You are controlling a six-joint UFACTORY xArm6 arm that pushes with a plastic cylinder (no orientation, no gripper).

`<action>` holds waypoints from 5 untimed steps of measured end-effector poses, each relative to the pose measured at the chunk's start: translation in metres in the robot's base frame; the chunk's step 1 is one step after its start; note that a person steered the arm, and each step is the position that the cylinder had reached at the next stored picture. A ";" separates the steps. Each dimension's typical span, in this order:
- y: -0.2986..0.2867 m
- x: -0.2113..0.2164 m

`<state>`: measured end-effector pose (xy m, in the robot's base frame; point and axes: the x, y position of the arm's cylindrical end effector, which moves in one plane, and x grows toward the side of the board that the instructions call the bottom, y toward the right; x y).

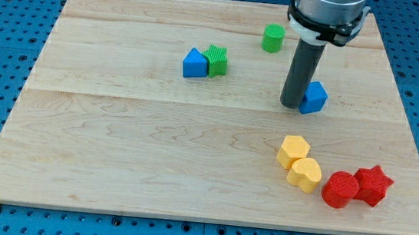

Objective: Push the green star to the top left of the cube

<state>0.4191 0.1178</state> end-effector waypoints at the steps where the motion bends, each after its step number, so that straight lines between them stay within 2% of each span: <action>1: -0.057 0.005; 2: -0.180 0.012; 3: -0.228 -0.034; 4: -0.175 -0.041; 5: -0.146 -0.076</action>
<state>0.3434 -0.0287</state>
